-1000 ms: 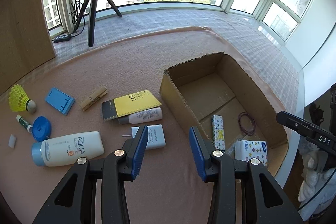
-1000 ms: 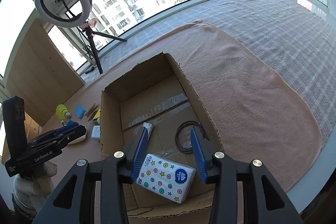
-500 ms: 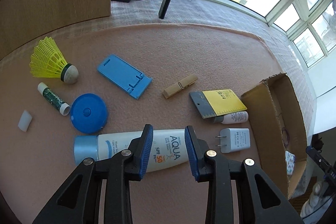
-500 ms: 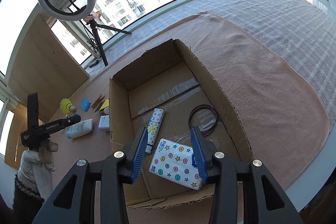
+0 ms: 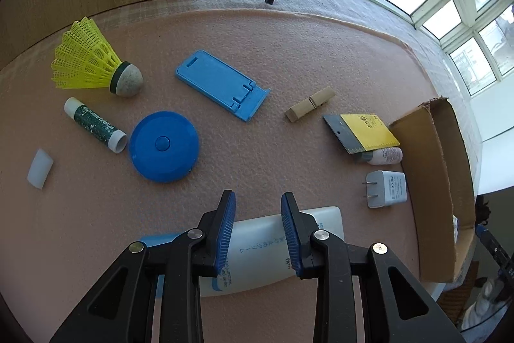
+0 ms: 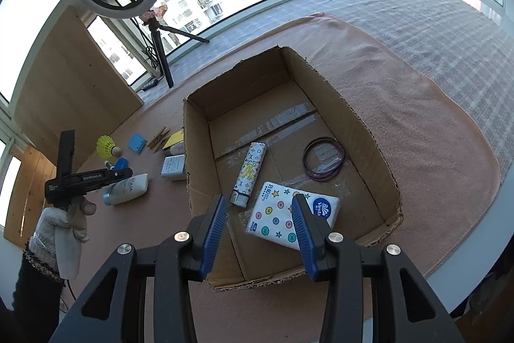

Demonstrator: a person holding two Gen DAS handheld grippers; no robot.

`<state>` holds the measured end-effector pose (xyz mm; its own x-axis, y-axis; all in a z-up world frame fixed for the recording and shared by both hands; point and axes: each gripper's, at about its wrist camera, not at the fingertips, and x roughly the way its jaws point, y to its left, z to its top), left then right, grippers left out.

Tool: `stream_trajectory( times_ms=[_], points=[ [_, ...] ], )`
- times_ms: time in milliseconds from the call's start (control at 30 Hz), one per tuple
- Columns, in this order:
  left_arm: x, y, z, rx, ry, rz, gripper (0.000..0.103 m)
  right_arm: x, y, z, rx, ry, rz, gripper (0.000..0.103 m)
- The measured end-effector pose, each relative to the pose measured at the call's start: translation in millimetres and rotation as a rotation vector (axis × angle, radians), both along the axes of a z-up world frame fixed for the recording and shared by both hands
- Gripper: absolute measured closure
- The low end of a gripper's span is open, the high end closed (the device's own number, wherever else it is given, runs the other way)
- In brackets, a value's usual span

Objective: Organize objects

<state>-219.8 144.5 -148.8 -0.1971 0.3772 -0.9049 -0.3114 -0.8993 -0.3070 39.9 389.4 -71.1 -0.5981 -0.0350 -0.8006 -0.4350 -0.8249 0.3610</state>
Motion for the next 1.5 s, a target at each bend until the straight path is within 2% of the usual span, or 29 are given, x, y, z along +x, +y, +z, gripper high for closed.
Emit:
stream_trajectory(
  times_ms=[133, 267, 367, 467, 567, 667, 767, 900, 1033, 1233, 1300, 1367, 1500],
  points=[
    [26.6, -12.0, 5.2, -0.016, 0.024, -0.021, 0.071, -6.0, -13.8, 4.5, -0.007, 0.012, 0.028, 0.064],
    [44.5, -33.5, 14.0, -0.015, 0.044, 0.006, 0.071, -16.9, -38.3, 12.4, -0.007, 0.037, 0.09, 0.064],
    [40.4, -53.8, 19.6, -0.023, 0.069, 0.07, 0.071, -27.3, -61.5, 14.8, -0.015, 0.048, 0.156, 0.064],
    [26.9, -66.2, 14.7, 0.022, 0.037, 0.11, 0.071, -37.2, -85.4, 10.6, -0.018, 0.044, 0.211, 0.064],
    [34.7, -69.2, 4.0, 0.029, 0.0, 0.093, 0.071, -45.0, -106.7, 2.9, -0.036, 0.035, 0.262, 0.064],
    [63.8, -67.6, 4.1, 0.08, -0.031, 0.062, 0.072, -45.6, -123.4, -2.0, -0.055, 0.054, 0.299, 0.064],
    [102.4, -52.0, 11.0, 0.082, -0.006, -0.014, 0.072, -44.5, -130.0, -8.1, -0.083, 0.075, 0.295, 0.064],
    [130.7, -41.3, 12.5, 0.171, -0.041, -0.042, 0.071, -47.9, -128.4, -21.1, -0.187, 0.049, 0.294, 0.064],
    [147.0, -32.2, 13.3, 0.115, -0.01, -0.073, 0.071, -52.8, -136.4, -27.5, -0.187, 0.007, 0.312, 0.064],
    [152.1, -39.0, 20.5, 0.114, 0.014, -0.057, 0.07, -66.6, -151.3, -38.4, -0.209, -0.039, 0.35, 0.064],
    [152.8, -39.3, 21.9, 0.112, 0.019, -0.055, 0.065, -72.8, -155.2, -40.9, -0.211, -0.044, 0.364, 0.064],
    [152.8, -40.7, 21.8, 0.1, 0.028, -0.043, 0.056, -79.5, -159.1, -44.6, -0.198, -0.055, 0.367, 0.064],
    [148.8, -41.0, 15.3, 0.088, 0.017, -0.029, 0.051, -92.6, -166.6, -57.5, -0.231, -0.082, 0.385, 0.064]
  ],
)
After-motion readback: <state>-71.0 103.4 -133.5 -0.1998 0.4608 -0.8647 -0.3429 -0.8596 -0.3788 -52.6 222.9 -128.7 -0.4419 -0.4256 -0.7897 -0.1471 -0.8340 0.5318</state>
